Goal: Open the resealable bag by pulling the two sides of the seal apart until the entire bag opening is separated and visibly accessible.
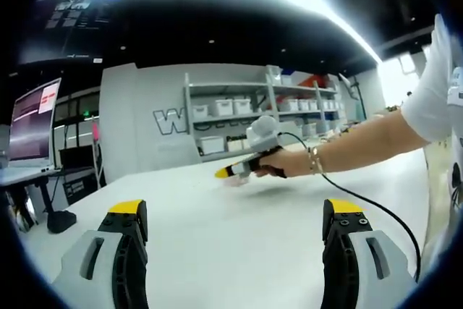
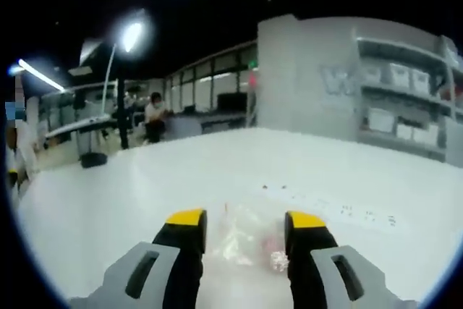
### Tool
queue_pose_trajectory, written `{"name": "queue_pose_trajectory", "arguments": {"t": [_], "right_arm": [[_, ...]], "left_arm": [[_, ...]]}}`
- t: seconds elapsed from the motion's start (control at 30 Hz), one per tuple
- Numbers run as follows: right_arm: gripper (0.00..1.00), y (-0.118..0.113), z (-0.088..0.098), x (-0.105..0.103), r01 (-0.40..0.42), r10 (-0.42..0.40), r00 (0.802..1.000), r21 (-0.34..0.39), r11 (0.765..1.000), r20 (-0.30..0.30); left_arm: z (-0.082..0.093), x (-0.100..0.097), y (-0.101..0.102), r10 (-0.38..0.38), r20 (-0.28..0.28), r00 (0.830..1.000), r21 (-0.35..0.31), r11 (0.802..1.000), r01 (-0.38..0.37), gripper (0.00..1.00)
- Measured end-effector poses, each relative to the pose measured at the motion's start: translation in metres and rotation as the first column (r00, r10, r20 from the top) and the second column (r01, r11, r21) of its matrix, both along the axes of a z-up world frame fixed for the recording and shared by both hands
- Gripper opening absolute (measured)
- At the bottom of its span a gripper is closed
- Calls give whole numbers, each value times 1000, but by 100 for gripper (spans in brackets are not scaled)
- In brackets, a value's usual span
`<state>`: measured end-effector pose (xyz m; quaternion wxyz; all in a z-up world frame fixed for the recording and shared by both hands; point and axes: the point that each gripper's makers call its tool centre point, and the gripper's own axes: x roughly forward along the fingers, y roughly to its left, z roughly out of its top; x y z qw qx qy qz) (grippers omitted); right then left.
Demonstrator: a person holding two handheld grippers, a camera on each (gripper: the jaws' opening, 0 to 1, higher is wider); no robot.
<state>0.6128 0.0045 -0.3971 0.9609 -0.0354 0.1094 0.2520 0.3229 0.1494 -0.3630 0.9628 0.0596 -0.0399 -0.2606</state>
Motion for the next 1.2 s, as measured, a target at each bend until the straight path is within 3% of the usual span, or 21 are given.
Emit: {"name": "queue_pose_trajectory", "arguments": {"t": [0.13,0.33,0.53,0.9,0.97,1.0,1.2], "right_arm": [[78,-3,1,0,5,-5,1000,-2,1000,7],[100,-8,2,-6,19,-19,1000,-2,1000,9],[100,-11,3,-15,25,-25,1000,-27,999,7],[100,-17,1,-33,33,-32,999,32,999,-23],[100,-20,2,-41,39,-38,999,35,999,-19],[100,-21,3,-54,42,-42,999,39,998,-18],[100,-29,7,-58,53,-53,999,64,997,-12]], "left_arm": [[1,-2,-1,0,3,1000,4,1000,0,100],[4,-6,1,5,10,1000,2,1000,-5,100],[5,-10,4,11,13,1000,8,1000,-11,100],[3,-19,10,32,3,999,22,999,-32,100],[1,-20,11,35,1,999,26,999,-35,100],[1,-20,11,37,1,999,27,999,-37,100],[-5,-20,15,52,-15,999,28,998,-51,100]]}}
